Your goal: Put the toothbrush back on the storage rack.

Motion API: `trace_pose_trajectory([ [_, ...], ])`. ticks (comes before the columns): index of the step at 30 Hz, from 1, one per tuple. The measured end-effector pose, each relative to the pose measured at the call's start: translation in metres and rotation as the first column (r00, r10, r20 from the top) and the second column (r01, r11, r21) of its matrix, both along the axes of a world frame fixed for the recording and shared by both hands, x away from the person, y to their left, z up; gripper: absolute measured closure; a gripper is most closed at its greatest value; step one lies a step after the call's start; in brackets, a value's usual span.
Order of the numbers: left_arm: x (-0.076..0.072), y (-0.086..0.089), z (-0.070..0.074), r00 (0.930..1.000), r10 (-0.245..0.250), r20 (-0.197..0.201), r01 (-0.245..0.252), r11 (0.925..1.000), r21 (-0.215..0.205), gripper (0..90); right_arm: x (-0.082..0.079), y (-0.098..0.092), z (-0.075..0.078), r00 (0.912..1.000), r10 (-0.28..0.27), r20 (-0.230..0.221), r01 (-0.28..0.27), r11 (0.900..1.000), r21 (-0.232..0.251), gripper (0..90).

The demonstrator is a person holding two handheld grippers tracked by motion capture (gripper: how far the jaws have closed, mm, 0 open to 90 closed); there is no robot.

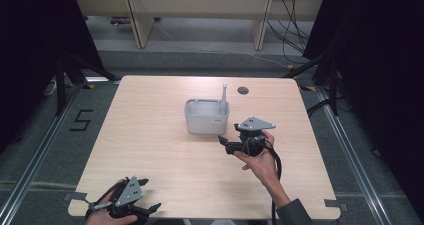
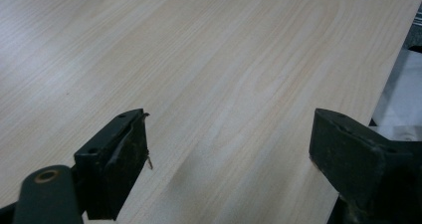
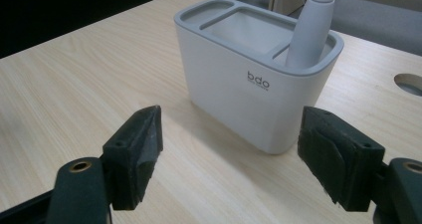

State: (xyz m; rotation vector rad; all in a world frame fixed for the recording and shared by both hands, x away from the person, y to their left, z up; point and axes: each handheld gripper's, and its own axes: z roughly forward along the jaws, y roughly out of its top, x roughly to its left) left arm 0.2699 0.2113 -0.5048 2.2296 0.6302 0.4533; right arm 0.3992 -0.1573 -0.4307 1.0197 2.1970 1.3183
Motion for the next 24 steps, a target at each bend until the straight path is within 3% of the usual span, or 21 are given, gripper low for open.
trace_pose_trajectory([
  [1,0.000,0.000,0.000,0.9999,0.003,0.011,-0.003,1.0000,0.001,14.9,-0.002,0.000,-0.002,0.9999,-0.009,-0.014,0.009,1.000,0.009,23.5],
  [5,0.000,0.000,-0.001,1.0000,0.004,0.009,-0.004,1.0000,-0.006,14.9,-0.003,-0.003,-0.004,1.0000,-0.001,0.006,0.001,1.000,-0.004,20.3],
  [6,0.000,0.000,0.000,0.9999,0.002,0.012,-0.002,1.0000,0.002,14.9,-0.005,-0.003,-0.005,1.0000,-0.005,-0.008,0.005,1.000,0.021,18.8],
  [8,0.000,0.000,0.001,1.0000,-0.004,-0.008,0.004,1.0000,0.005,14.9,-0.008,-0.003,-0.006,0.9999,0.000,-0.014,0.000,0.999,0.036,17.8],
  [10,0.000,0.000,0.000,1.0000,-0.003,-0.008,0.003,1.0000,0.005,14.9,-0.010,-0.002,-0.007,0.9998,-0.015,-0.014,0.016,0.999,0.045,17.4],
  [11,0.000,0.000,0.000,1.0000,-0.002,-0.006,0.002,1.0000,0.006,14.9,-0.012,-0.004,-0.008,1.0000,-0.003,-0.008,0.003,1.000,0.027,16.7],
  [13,0.000,0.000,0.000,1.0000,0.004,0.009,-0.004,1.0000,-0.002,14.9,-0.014,-0.003,-0.011,0.9998,-0.006,-0.020,0.007,0.999,0.052,16.6],
  [14,0.000,0.000,0.001,1.0000,-0.002,-0.005,0.002,1.0000,0.008,14.9,-0.014,-0.005,-0.011,0.9999,0.003,-0.015,-0.002,1.000,0.031,16.6],
  [17,0.000,0.000,0.000,0.9999,0.005,0.013,-0.005,1.0000,-0.004,14.9,-0.018,-0.005,-0.017,0.9993,-0.002,-0.037,0.005,0.997,0.071,16.3],
  [20,0.000,0.000,0.000,0.9999,0.005,0.012,-0.004,1.0000,-0.004,14.9,-0.018,-0.007,-0.020,0.9996,0.016,-0.022,-0.015,0.997,0.070,15.8],
  [23,0.000,0.000,0.000,1.0000,0.002,0.006,-0.002,1.0000,0.001,14.9,-0.022,-0.010,-0.024,0.9985,0.005,-0.055,0.000,0.997,0.075,15.8],
  [24,0.000,0.000,0.001,1.0000,-0.002,-0.005,0.002,1.0000,0.008,14.9,-0.024,-0.008,-0.026,0.9962,0.000,-0.087,0.009,0.995,0.101,15.8],
])
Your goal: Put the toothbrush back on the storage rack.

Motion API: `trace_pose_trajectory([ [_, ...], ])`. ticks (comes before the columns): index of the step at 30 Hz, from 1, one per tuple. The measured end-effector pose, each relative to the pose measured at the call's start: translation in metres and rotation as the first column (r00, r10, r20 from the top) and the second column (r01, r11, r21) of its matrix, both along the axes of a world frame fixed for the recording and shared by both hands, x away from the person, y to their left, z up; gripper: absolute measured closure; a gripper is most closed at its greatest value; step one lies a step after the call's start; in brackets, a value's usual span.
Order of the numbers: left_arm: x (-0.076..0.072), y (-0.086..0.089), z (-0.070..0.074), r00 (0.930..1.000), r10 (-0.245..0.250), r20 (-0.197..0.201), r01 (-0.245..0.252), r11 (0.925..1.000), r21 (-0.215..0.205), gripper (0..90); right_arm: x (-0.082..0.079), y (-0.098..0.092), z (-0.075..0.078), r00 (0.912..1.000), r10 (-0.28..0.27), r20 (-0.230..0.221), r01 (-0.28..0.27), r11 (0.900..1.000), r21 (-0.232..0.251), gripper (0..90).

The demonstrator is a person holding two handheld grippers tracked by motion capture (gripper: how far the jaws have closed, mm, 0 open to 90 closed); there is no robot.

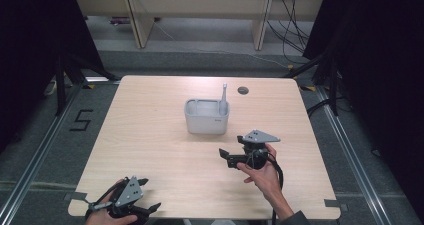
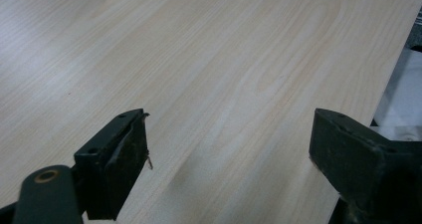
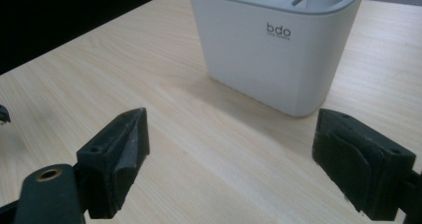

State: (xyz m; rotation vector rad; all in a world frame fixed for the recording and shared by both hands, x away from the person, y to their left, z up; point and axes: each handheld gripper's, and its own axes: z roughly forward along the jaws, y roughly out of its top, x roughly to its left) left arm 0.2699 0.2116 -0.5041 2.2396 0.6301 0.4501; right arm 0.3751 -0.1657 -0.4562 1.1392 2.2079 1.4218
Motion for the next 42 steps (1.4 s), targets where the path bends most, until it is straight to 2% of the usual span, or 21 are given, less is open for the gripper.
trace_pose_trajectory([
  [1,0.000,0.000,0.000,1.0000,0.000,0.000,0.000,1.0000,0.000,14.9,0.000,-0.001,-0.001,0.9998,0.006,0.020,-0.006,1.000,-0.018,15.8],
  [3,0.000,0.000,0.000,1.0000,0.001,0.001,-0.001,1.0000,-0.001,14.9,-0.002,-0.002,-0.003,1.0000,0.009,0.000,-0.009,1.000,-0.010,15.8],
  [6,0.000,0.000,0.000,1.0000,0.000,0.001,0.000,1.0000,0.000,14.9,-0.003,-0.003,-0.003,0.9999,0.011,0.009,-0.010,1.000,-0.026,15.8],
  [7,0.000,-0.001,-0.001,0.9999,0.006,0.014,-0.006,0.9999,-0.009,14.9,-0.004,-0.002,-0.004,0.9999,0.010,0.010,-0.010,1.000,-0.014,15.8],
  [8,0.000,-0.001,-0.001,0.9999,0.007,0.014,-0.007,0.9999,-0.009,14.9,-0.008,0.000,-0.005,0.9997,0.001,-0.022,-0.001,1.000,0.002,15.8],
  [11,0.000,0.000,0.000,1.0000,0.001,0.002,-0.001,1.0000,-0.001,14.8,-0.010,-0.003,-0.007,0.9996,0.026,-0.006,-0.026,0.999,-0.026,15.9],
  [14,0.000,-0.001,-0.001,0.9999,0.007,0.015,-0.007,0.9999,-0.008,14.9,-0.012,-0.002,-0.009,0.9997,0.014,-0.020,-0.015,1.000,-0.012,15.8],
  [15,0.000,0.000,0.000,1.0000,0.000,0.001,0.000,1.0000,0.000,14.9,-0.011,-0.004,-0.010,0.9993,0.038,0.005,-0.038,0.999,-0.031,15.9],
  [20,0.000,-0.001,-0.001,0.9999,0.007,0.014,-0.007,0.9999,-0.008,14.9,-0.015,-0.005,-0.011,0.9996,0.028,-0.011,-0.028,0.999,-0.032,15.9],
  [21,0.000,0.000,0.000,1.0000,0.000,0.001,0.000,1.0000,-0.001,14.9,-0.015,-0.006,-0.012,0.9993,0.037,-0.006,-0.038,0.998,-0.041,15.9],
  [22,0.000,0.000,0.000,1.0000,0.000,0.000,0.000,1.0000,-0.001,14.9,-0.018,-0.006,-0.013,0.9999,0.010,-0.012,-0.011,0.999,-0.030,15.8],
  [24,0.000,-0.001,-0.001,0.9999,0.006,0.013,-0.006,0.9999,-0.009,14.9,-0.017,-0.008,-0.013,0.9991,0.040,-0.014,-0.041,0.998,-0.042,15.8],
  [26,0.000,-0.001,-0.001,0.9999,0.007,0.013,-0.007,0.9999,-0.009,14.9,-0.020,-0.010,-0.014,0.9998,0.017,-0.008,-0.017,0.999,-0.046,15.8],
  [28,0.000,0.000,0.000,1.0000,0.000,0.000,0.000,1.0000,0.000,14.9,-0.022,-0.011,-0.014,0.9996,0.018,-0.024,-0.019,0.999,-0.047,15.8],
  [29,0.000,-0.001,-0.001,0.9999,0.006,0.013,-0.006,0.9999,-0.009,14.8,-0.024,-0.011,-0.015,0.9993,0.010,-0.036,-0.011,1.000,-0.028,15.8],
  [32,0.000,0.000,0.000,1.0000,0.001,0.000,-0.001,1.0000,0.000,14.9,-0.025,-0.014,-0.014,0.9995,0.022,-0.023,-0.023,0.999,-0.044,15.8],
  [33,0.000,0.000,0.000,1.0000,0.000,0.000,0.000,1.0000,-0.001,14.9,-0.030,-0.014,-0.014,0.9973,-0.001,-0.073,-0.001,1.000,-0.023,15.8],
  [37,0.000,0.000,0.000,1.0000,0.001,0.001,-0.001,1.0000,-0.001,14.9,-0.028,-0.018,-0.017,0.9990,0.033,-0.032,-0.034,0.999,-0.042,15.8],
  [38,0.000,-0.001,-0.001,0.9998,0.008,0.016,-0.007,0.9999,-0.010,14.9,-0.030,-0.019,-0.017,0.9994,0.014,-0.031,-0.016,0.998,-0.054,15.8],
  [39,0.000,0.000,0.000,1.0000,0.001,0.003,-0.001,1.0000,-0.002,14.9,-0.032,-0.020,-0.018,0.9984,0.020,-0.053,-0.022,0.999,-0.036,15.8],
  [42,0.000,0.000,-0.001,1.0000,0.004,0.008,-0.004,1.0000,-0.005,14.9,-0.035,-0.020,-0.018,0.9985,0.011,-0.053,-0.013,0.999,-0.035,15.8],
])
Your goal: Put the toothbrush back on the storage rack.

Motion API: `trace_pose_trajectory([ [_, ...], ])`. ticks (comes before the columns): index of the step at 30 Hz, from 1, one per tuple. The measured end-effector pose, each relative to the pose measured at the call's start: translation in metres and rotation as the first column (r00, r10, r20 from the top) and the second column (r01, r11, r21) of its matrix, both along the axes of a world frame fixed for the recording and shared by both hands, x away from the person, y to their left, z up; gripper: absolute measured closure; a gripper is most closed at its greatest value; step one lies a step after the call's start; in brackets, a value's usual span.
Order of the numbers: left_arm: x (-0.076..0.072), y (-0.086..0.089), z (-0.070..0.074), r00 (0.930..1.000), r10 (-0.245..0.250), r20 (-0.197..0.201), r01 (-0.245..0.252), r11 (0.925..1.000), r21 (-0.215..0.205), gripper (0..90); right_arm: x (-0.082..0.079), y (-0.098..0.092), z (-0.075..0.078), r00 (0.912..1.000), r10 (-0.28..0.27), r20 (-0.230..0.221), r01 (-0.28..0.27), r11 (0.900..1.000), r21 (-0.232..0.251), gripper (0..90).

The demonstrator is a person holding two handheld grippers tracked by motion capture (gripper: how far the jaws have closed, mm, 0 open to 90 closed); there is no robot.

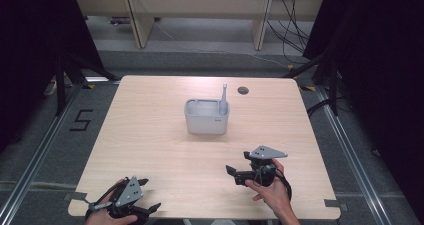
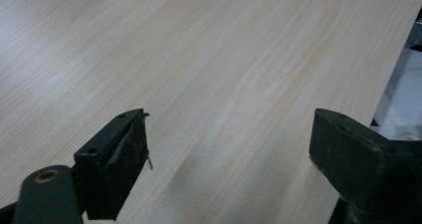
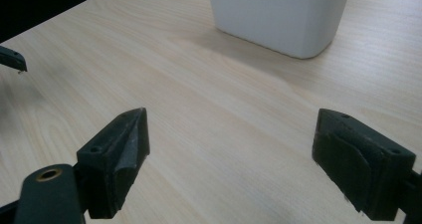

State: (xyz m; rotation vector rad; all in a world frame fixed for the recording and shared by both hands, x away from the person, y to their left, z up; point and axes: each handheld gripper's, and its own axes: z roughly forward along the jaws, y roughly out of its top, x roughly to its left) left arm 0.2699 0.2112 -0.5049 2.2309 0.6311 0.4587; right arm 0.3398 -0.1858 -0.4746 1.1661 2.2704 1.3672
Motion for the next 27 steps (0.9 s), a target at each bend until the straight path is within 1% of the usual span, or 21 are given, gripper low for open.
trace_pose_trajectory([
  [1,0.000,0.000,0.001,1.0000,-0.003,-0.007,0.003,1.0000,0.005,14.9,0.000,-0.002,0.000,0.9999,0.008,0.011,-0.007,1.000,-0.013,15.8],
  [2,0.000,0.000,0.000,1.0000,0.003,0.008,-0.003,1.0000,-0.006,14.9,-0.001,-0.001,-0.001,1.0000,0.009,0.003,-0.009,1.000,-0.020,15.8],
  [4,0.000,0.000,0.000,1.0000,0.003,0.009,-0.003,1.0000,-0.005,14.9,-0.005,-0.002,0.000,0.9999,0.010,-0.013,-0.010,1.000,-0.009,15.8],
  [5,0.000,0.000,0.000,1.0000,0.004,0.009,-0.004,1.0000,-0.006,14.9,-0.005,-0.003,-0.001,0.9999,0.016,0.004,-0.016,1.000,-0.020,15.8],
  [6,0.000,0.000,0.000,0.9999,0.004,0.009,-0.004,1.0000,-0.005,14.9,-0.008,-0.003,-0.001,0.9997,0.011,-0.020,-0.011,1.000,-0.010,15.8],
  [7,0.000,0.000,0.000,0.9999,0.004,0.009,-0.004,1.0000,-0.006,14.9,-0.010,-0.005,-0.001,0.9996,0.014,-0.024,-0.014,1.000,-0.026,15.8],
  [10,0.000,0.000,0.000,0.9999,0.004,0.011,-0.004,1.0000,0.001,14.9,-0.012,-0.005,-0.003,0.9995,0.025,-0.019,-0.025,0.999,-0.028,15.8],
  [11,0.000,0.000,0.000,1.0000,0.003,0.009,-0.003,1.0000,-0.005,14.9,-0.012,-0.006,-0.004,0.9995,0.031,-0.002,-0.031,0.998,-0.047,15.8],
  [12,0.000,0.000,0.000,0.9999,0.004,0.010,-0.004,1.0000,-0.006,14.9,-0.015,-0.005,-0.004,0.9990,0.034,-0.030,-0.035,0.999,-0.037,15.8],
  [13,0.000,0.000,0.000,0.9999,0.005,0.011,-0.005,1.0000,-0.001,14.9,-0.015,-0.006,-0.005,0.9992,0.040,-0.008,-0.040,0.998,-0.055,15.8],
  [14,0.000,0.000,0.000,0.9999,0.003,0.011,-0.003,1.0000,0.003,14.9,-0.018,-0.005,-0.005,0.9986,0.037,-0.039,-0.039,0.998,-0.048,15.9],
  [16,0.000,0.000,0.000,1.0000,0.003,0.009,-0.003,1.0000,-0.005,14.9,-0.020,-0.005,-0.007,0.9979,0.046,-0.046,-0.048,0.997,-0.054,15.9],
  [17,0.000,0.000,0.000,0.9999,0.004,0.011,-0.004,1.0000,0.002,14.9,-0.020,-0.005,-0.008,0.9978,0.052,-0.040,-0.055,0.996,-0.067,15.9],
  [18,0.000,0.000,0.000,0.9999,0.003,0.013,-0.003,1.0000,0.005,14.9,-0.023,-0.005,-0.008,0.9975,0.037,-0.060,-0.042,0.996,-0.077,16.0],
  [19,0.000,0.000,0.000,0.9999,0.003,0.013,-0.003,1.0000,0.005,14.9,-0.023,-0.004,-0.012,0.9963,0.057,-0.064,-0.063,0.994,-0.085,16.0],
  [20,0.000,0.000,0.000,0.9999,0.003,0.013,-0.003,1.0000,0.005,14.8,-0.023,-0.004,-0.012,0.9963,0.057,-0.064,-0.063,0.994,-0.085,16.0],
  [21,0.000,0.000,0.000,0.9999,0.007,0.012,-0.007,1.0000,0.001,14.8,-0.026,-0.004,-0.011,0.9950,0.047,-0.088,-0.056,0.994,-0.095,16.0],
  [23,-0.001,0.000,0.000,0.9999,0.007,0.013,-0.007,1.0000,0.001,14.9,-0.028,-0.004,-0.013,0.9951,0.067,-0.073,-0.077,0.988,-0.134,16.0],
  [24,-0.001,0.000,0.001,1.0000,0.005,0.007,-0.005,0.9999,0.012,14.9,-0.028,-0.003,-0.015,0.9948,0.062,-0.080,-0.073,0.988,-0.137,16.0],
  [25,-0.001,0.000,0.001,1.0000,0.006,0.006,-0.006,1.0000,0.002,14.8,-0.031,-0.003,-0.014,0.9947,0.047,-0.092,-0.060,0.987,-0.151,16.0],
  [27,-0.001,0.000,0.001,0.9999,0.008,0.008,-0.008,0.9999,-0.009,14.9,-0.031,-0.003,-0.015,0.9946,0.056,-0.087,-0.069,0.985,-0.157,16.0],
])
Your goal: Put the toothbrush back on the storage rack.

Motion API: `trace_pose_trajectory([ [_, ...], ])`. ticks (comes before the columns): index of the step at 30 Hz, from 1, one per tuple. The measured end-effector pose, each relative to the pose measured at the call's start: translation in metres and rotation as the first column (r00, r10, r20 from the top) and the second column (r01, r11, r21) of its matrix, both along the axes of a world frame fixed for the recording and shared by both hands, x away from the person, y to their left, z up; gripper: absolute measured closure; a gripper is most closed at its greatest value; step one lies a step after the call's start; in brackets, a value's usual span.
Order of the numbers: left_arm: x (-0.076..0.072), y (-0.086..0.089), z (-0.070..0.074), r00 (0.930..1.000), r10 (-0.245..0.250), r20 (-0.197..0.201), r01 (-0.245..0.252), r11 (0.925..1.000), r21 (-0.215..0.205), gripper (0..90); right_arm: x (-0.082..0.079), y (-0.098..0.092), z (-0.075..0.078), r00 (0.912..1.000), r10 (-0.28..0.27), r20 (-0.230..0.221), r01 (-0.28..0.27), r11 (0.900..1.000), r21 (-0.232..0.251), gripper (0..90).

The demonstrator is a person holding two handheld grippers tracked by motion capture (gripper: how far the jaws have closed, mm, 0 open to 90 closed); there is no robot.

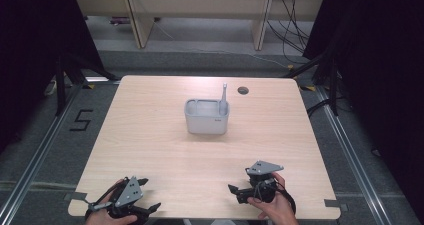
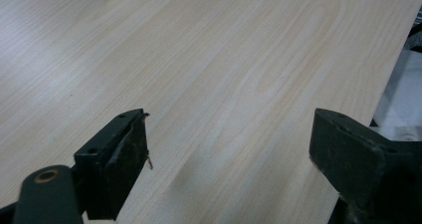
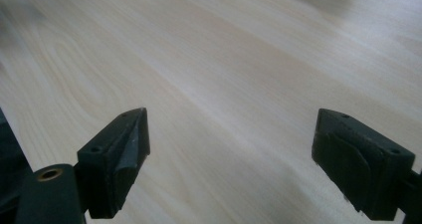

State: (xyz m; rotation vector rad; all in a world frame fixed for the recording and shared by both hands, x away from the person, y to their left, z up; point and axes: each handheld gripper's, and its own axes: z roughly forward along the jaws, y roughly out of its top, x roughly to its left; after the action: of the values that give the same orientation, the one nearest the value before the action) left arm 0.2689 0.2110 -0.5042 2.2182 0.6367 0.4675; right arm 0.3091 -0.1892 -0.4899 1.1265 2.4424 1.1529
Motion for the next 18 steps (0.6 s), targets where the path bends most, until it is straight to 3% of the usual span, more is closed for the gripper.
trace_pose_trajectory([
  [3,0.0005,0.0013,0.0018,1.0000,0.003,0.006,-0.003,0.9999,0.013,14.9,-0.0026,-0.0014,-0.0012,1.0000,-0.003,-0.006,0.003,1.000,-0.019,16.0],
  [4,0.0003,0.0011,0.0012,0.9999,0.001,0.010,-0.001,1.0000,0.000,14.9,-0.0015,-0.0023,-0.0029,0.9997,0.025,0.007,-0.025,0.999,-0.021,16.0],
  [6,0.0005,0.0011,0.0014,1.0000,-0.004,0.007,0.004,1.0000,0.004,14.9,-0.0033,-0.0022,-0.0020,0.9999,0.010,-0.010,-0.010,1.000,-0.021,16.0],
  [9,-0.0001,0.0006,0.0018,1.0000,-0.006,-0.001,0.006,0.9999,0.016,14.8,-0.0042,-0.0021,-0.0030,0.9999,0.012,0.008,-0.012,1.000,-0.029,16.0],
  [11,-0.0002,0.0004,0.0015,1.0000,-0.006,-0.005,0.006,0.9999,0.014,14.9,-0.0031,-0.0021,-0.0048,0.9990,0.044,0.008,-0.043,0.999,-0.032,16.0],
  [16,0.0002,0.0006,0.0014,1.0000,-0.002,0.005,0.002,0.9999,0.016,14.9,-0.0051,-0.0007,-0.0047,0.9995,0.027,-0.013,-0.027,0.999,-0.032,16.0],
  [18,0.0001,0.0007,0.0017,0.9999,-0.008,-0.009,0.009,0.9998,0.016,14.9,-0.0042,-0.0005,-0.0047,0.9989,0.046,-0.013,-0.046,0.998,-0.032,16.0],
])
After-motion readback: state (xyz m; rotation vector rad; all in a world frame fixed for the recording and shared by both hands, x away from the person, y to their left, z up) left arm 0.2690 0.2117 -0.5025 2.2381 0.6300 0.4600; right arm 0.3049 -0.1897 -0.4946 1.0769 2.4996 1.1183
